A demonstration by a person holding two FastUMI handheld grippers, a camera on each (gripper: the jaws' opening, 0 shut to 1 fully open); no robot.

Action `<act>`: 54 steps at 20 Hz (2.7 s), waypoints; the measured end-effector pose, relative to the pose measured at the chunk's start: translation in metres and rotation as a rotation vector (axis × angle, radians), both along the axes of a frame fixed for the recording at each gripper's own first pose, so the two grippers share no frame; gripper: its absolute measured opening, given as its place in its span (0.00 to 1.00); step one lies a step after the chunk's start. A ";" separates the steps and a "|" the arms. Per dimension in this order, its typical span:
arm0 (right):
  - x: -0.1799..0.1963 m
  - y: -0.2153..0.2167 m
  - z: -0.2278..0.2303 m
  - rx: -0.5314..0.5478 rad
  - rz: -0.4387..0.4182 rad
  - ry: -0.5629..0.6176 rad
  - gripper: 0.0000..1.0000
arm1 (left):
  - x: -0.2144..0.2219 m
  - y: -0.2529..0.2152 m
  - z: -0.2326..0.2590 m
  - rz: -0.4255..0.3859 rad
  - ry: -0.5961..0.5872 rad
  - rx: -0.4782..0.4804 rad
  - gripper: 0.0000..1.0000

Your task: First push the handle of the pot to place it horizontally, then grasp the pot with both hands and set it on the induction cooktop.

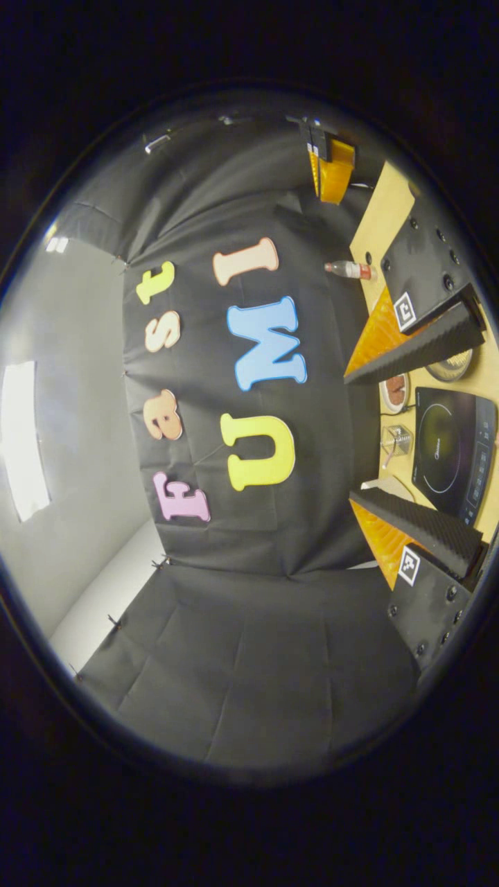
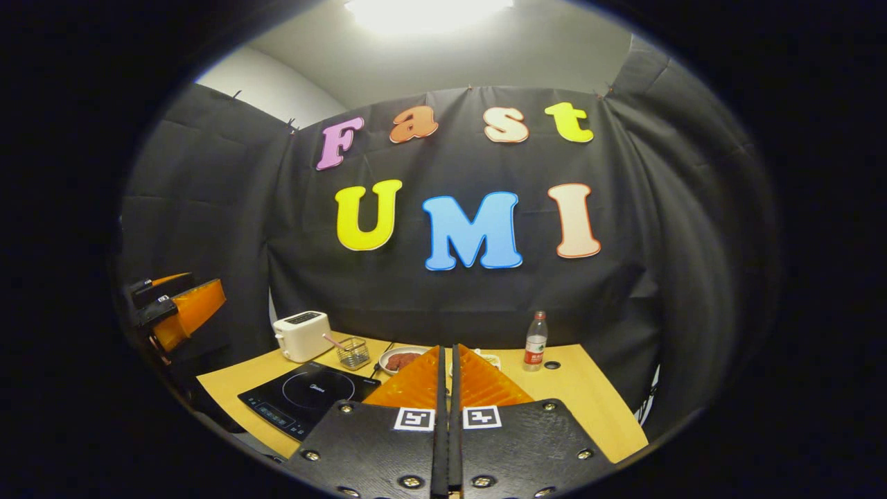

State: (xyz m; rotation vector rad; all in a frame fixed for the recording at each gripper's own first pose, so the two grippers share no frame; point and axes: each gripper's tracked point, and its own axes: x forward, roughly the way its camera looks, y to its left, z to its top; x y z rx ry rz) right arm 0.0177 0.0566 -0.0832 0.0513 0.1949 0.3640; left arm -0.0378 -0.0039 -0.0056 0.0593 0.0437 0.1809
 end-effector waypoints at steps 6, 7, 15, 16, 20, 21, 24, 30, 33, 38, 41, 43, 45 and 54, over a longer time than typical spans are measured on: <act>-0.004 0.051 -0.030 -0.020 0.128 0.073 0.01 | 0.016 0.025 -0.008 0.011 0.003 -0.012 0.96; -0.005 0.059 -0.036 -0.030 0.146 0.091 0.00 | 0.020 0.030 -0.007 0.013 0.000 -0.013 1.00; -0.012 0.108 -0.101 -0.099 0.262 0.267 0.01 | 0.037 0.074 -0.020 0.047 0.004 -0.027 1.00; -0.014 0.113 -0.108 -0.105 0.278 0.283 0.01 | 0.039 0.079 -0.022 0.054 0.005 -0.027 1.00; -0.026 0.136 -0.133 -0.116 0.349 0.359 0.01 | 0.042 0.095 -0.034 0.080 0.023 -0.033 0.96; -0.029 0.140 -0.140 -0.119 0.366 0.381 0.01 | 0.043 0.100 -0.036 0.086 0.025 -0.037 0.92; -0.039 0.153 -0.158 -0.135 0.406 0.438 0.01 | 0.042 0.112 -0.041 0.104 0.030 -0.036 0.96; -0.058 0.169 -0.192 -0.196 0.470 0.527 0.01 | 0.041 0.133 -0.054 0.129 0.047 -0.042 1.00; -0.067 0.173 -0.210 -0.218 0.491 0.587 0.01 | 0.045 0.142 -0.059 0.136 0.052 -0.044 1.00; -0.075 0.178 -0.241 -0.261 0.510 0.701 0.01 | 0.053 0.153 -0.069 0.137 0.060 -0.052 1.00; -0.080 0.176 -0.256 -0.293 0.506 0.764 0.01 | 0.065 0.154 -0.078 0.121 0.069 -0.061 1.00; -0.081 0.172 -0.265 -0.310 0.497 0.795 0.01 | 0.072 0.153 -0.082 0.104 0.074 -0.065 1.00; -0.083 0.168 -0.271 -0.321 0.487 0.827 0.01 | 0.082 0.152 -0.088 0.084 0.075 -0.073 1.00; -0.081 0.158 -0.282 -0.292 0.385 0.932 0.01 | 0.118 0.138 -0.100 -0.012 0.064 -0.114 1.00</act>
